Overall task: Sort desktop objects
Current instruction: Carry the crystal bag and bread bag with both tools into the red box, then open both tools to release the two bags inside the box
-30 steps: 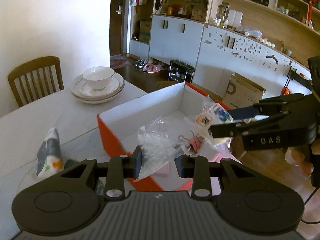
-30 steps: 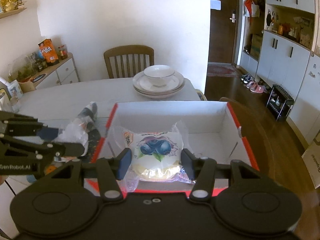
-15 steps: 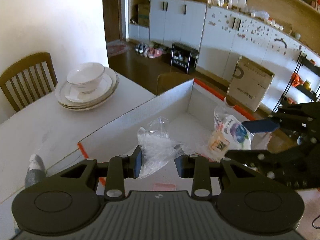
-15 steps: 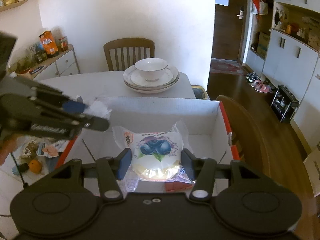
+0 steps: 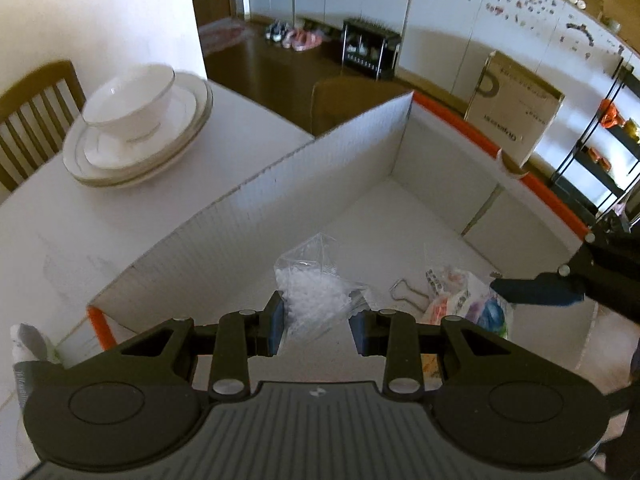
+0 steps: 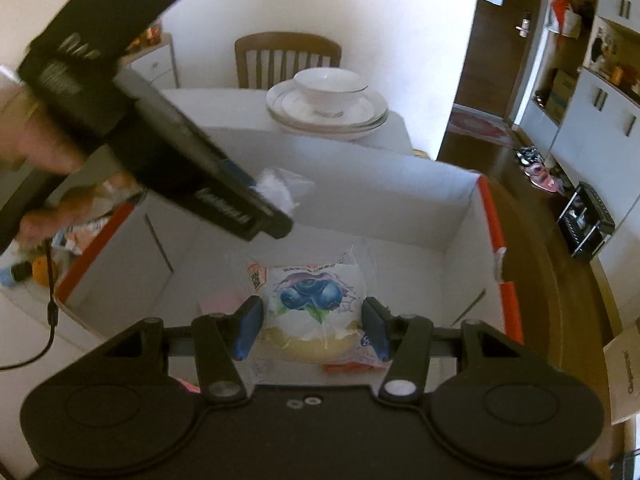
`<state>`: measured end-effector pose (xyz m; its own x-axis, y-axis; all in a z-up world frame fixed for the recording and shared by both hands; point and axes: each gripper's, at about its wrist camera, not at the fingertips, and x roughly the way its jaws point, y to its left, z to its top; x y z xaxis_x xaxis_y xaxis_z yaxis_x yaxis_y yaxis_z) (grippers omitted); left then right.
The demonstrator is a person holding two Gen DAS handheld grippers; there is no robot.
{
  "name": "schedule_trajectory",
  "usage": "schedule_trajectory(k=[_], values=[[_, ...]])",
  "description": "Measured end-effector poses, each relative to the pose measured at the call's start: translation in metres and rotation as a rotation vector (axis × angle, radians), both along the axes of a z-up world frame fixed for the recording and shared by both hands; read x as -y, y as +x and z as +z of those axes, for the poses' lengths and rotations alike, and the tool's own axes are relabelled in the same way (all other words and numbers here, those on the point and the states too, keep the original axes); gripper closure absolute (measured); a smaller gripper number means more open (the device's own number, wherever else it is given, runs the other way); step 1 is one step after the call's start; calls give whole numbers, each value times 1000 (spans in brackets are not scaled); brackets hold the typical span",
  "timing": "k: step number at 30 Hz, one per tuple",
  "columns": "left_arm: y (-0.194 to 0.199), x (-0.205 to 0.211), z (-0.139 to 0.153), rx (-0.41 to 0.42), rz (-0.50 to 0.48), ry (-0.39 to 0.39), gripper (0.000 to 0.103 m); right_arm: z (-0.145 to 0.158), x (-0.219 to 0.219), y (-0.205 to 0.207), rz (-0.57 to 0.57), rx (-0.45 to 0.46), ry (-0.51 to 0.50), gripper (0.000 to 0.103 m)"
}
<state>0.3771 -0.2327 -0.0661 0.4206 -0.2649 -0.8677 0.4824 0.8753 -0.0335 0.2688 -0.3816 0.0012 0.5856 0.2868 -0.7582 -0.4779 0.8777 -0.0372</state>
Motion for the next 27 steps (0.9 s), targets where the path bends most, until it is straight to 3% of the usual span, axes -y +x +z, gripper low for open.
schedule_trajectory(k=[18,27], values=[[15,2,-41,-160,16,47,70,-22,-15,24,24,-70,-28,49],[20,4,-43,-177,16,58,69,-26,-23,32,39,-101,-48,46]])
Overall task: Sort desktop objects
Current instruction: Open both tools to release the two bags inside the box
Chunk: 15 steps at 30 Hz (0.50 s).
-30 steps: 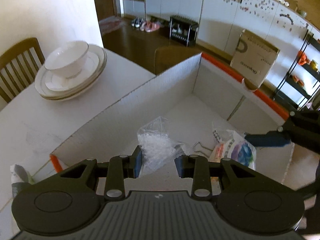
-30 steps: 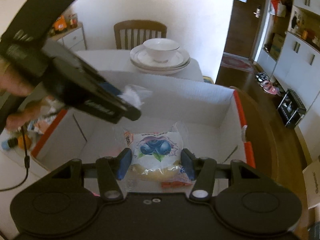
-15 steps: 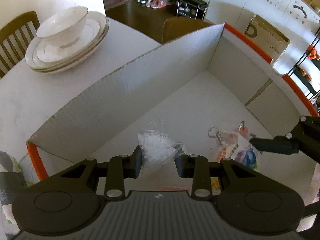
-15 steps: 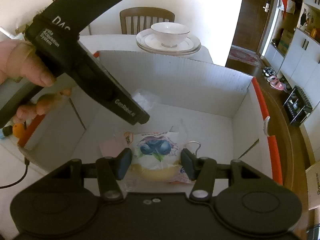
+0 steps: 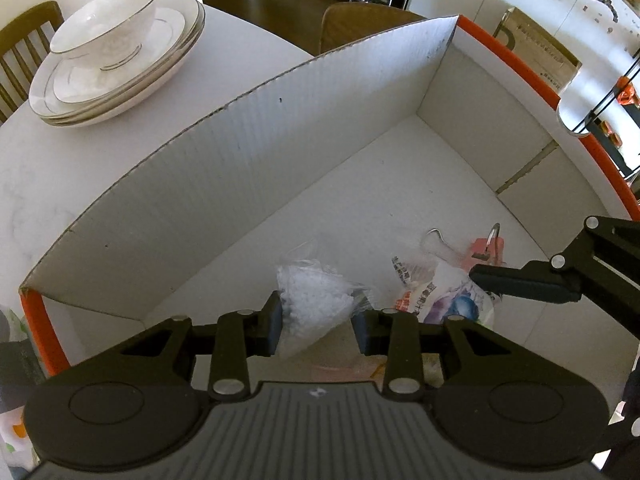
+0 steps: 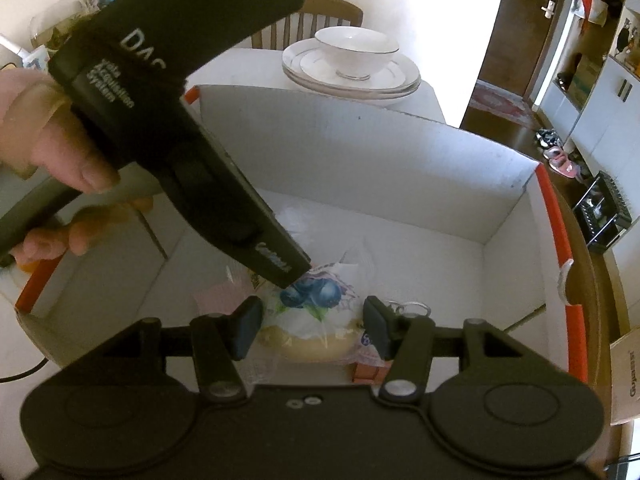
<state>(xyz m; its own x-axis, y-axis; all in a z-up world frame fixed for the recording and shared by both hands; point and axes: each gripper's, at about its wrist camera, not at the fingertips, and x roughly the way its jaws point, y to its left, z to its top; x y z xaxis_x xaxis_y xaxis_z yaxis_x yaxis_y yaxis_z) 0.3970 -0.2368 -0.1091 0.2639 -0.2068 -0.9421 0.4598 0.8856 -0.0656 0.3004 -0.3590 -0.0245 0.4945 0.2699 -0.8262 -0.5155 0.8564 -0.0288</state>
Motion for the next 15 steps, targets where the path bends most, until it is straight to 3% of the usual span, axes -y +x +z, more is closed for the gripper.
schedule_trajectory(k=[4,8,15], values=[[1,1,2,27,-4,17,66,1,3,2,-6,-15,9,42],[-3,-3,8,60,0,3,47,3,4,8,-7,-24,19,38],[-16,-12,30,102,7,-65,45,15,12,1,-13,-5,55,28]])
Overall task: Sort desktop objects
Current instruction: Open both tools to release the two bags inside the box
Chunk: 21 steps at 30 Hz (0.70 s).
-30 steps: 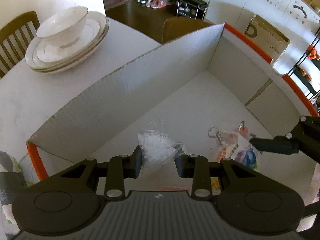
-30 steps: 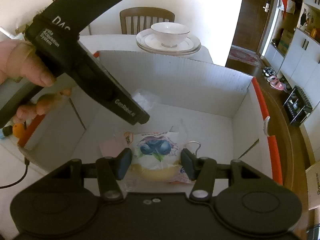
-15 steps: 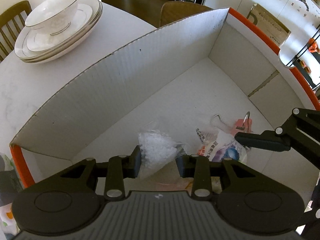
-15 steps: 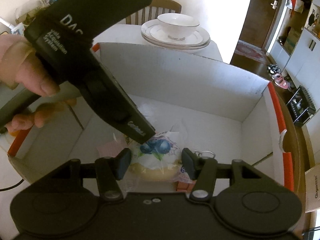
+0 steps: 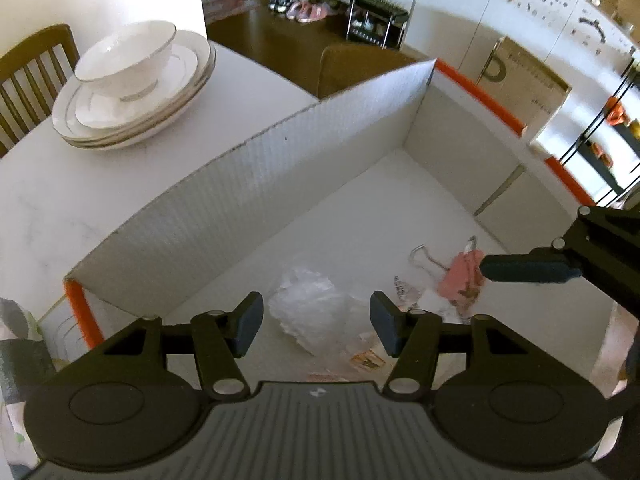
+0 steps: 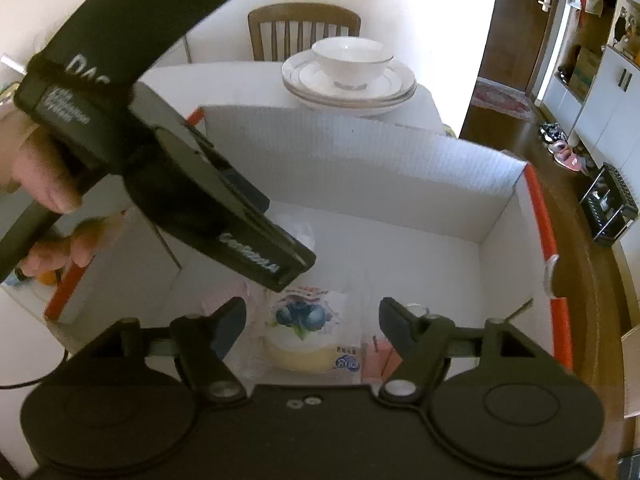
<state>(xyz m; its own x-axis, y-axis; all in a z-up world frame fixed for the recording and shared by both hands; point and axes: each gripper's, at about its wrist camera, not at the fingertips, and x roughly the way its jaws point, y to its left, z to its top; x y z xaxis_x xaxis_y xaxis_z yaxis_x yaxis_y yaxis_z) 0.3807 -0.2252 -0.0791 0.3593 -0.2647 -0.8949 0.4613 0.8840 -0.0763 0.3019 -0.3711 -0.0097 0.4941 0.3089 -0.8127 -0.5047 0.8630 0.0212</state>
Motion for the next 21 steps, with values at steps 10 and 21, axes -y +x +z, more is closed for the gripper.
schedule_trajectory(k=[10,21], values=[[-32,-23,42,98,31,-103,45,28,8,-15,-15,46,56,21],[-80,-62,72,180,55,-167,42,46,-1,-43,-38,108,99,12]])
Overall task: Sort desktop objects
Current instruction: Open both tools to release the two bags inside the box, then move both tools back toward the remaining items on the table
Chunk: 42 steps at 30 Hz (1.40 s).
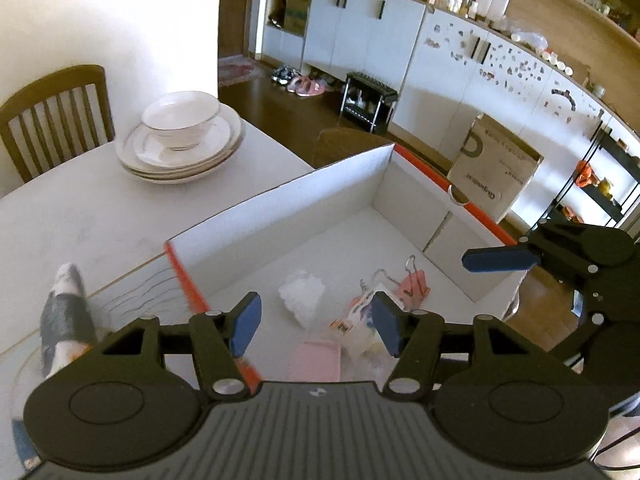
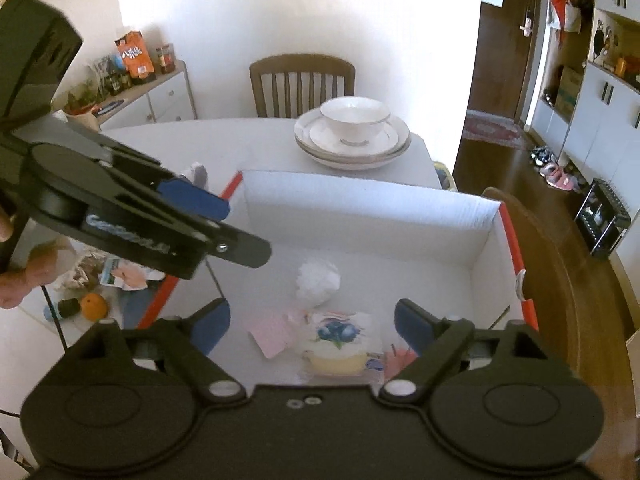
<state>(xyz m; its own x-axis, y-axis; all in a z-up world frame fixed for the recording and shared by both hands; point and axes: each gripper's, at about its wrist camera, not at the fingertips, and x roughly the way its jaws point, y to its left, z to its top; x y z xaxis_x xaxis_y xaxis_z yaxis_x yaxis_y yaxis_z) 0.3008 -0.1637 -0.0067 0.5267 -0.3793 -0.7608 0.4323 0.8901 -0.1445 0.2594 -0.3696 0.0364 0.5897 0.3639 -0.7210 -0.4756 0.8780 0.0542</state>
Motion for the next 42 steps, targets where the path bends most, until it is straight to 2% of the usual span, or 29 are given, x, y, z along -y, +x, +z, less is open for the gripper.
schedule_trajectory(k=[7,14,15,17,18,26,37,40,42], values=[[-30,-35,5,33,9,2,42,1,-22,-18,-5,-1,22,10],[-52,-74,4,45,28,-11,42,2,-47,-32,-44,-18,72,3],[-55,-79,4,45,31,-11,40,3,-50,-33,-51,-16,76,3],[-60,-91,2,50,35,-16,30,3,-58,-36,-59,-16,84,2],[-62,-99,1,50,39,-21,30,4,-62,-37,-64,-13,87,2],[-82,-148,-20,52,55,0,27,2,-101,-47,-75,4,97,2],[-101,-199,-53,-4,86,8,26,-13,-152,-55,-87,-1,59,2],[-104,-206,-58,-3,89,18,18,-16,-162,-55,-89,2,48,2],[-104,-211,-62,-1,101,27,17,-18,-169,-54,-88,2,42,1]])
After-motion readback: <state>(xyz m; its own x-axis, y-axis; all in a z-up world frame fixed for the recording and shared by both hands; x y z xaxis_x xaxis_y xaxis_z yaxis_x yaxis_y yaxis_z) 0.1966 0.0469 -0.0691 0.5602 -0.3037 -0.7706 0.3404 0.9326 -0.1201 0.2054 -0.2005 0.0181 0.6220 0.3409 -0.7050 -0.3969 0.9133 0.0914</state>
